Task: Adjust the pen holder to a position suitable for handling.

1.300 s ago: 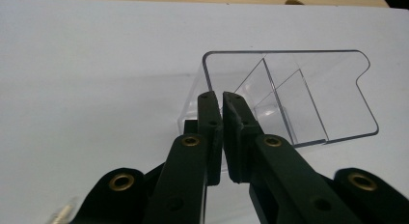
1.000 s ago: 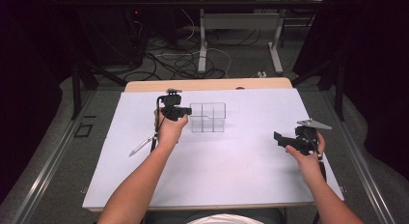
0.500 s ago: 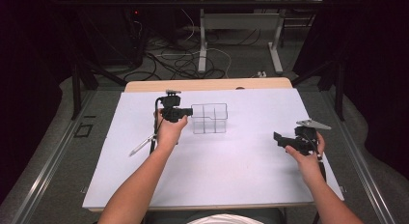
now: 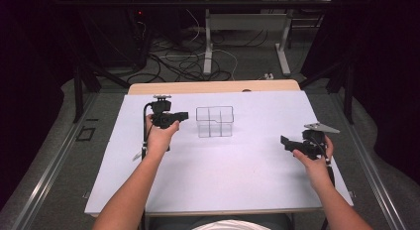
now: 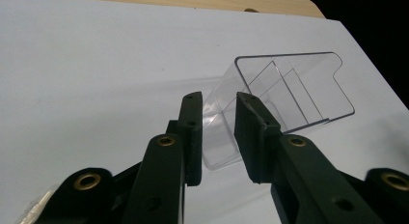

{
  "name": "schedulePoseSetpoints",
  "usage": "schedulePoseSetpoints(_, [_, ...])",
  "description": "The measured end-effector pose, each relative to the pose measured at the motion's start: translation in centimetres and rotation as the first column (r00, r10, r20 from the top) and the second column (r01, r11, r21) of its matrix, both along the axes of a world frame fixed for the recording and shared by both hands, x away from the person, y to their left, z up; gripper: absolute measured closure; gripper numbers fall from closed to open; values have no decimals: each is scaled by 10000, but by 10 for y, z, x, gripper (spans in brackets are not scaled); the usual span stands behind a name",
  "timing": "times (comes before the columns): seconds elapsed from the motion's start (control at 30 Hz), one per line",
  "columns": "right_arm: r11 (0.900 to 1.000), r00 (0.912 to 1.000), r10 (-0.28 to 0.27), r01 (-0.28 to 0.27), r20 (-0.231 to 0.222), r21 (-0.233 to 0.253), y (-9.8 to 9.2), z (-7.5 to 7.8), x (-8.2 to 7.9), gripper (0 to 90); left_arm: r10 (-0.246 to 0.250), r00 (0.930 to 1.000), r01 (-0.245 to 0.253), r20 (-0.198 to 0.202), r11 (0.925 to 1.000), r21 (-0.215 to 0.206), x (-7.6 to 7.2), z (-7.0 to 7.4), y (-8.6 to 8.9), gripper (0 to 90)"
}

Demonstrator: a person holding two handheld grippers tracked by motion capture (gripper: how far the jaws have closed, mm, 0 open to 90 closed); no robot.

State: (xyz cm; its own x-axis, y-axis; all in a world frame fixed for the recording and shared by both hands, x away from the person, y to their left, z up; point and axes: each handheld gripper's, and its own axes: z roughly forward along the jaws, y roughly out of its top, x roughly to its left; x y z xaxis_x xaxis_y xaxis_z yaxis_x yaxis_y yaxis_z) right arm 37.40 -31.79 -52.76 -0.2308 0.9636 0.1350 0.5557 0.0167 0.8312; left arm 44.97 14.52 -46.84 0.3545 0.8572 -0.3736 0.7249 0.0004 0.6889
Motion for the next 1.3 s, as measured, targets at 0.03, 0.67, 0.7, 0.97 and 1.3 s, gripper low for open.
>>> schedulePoseSetpoints(0.03, [10000, 10000, -2, 2, 0, 8, 0, 0, 0, 77, -69, 10000, 69, -6, 10000, -12, -1, 1, 3, 707])
schedulePoseSetpoints(0.67, [10000, 10000, 27, -27, -26, -29, 0, 0, 0, 79, -445, 9943, 404, 970, 9982, 437, -16, 4, 39, 514])
schedulePoseSetpoints(0.7, [10000, 10000, 9, -9, -23, 13, 0, 0, 0, 79, -406, 9945, 363, 969, 9983, 459, -16, 4, 41, 507])
schedulePoseSetpoints(0.97, [10000, 10000, 67, -67, -25, -17, -1, 0, -1, 79, -220, 9858, 69, 1663, 9958, 908, -24, -1, 57, 451])
schedulePoseSetpoints(1.3, [10000, 10000, 19, -19, -84, 42, -1, 1, -1, 80, -91, 9720, -233, 2348, 9906, 1346, -33, 3, 81, 382])
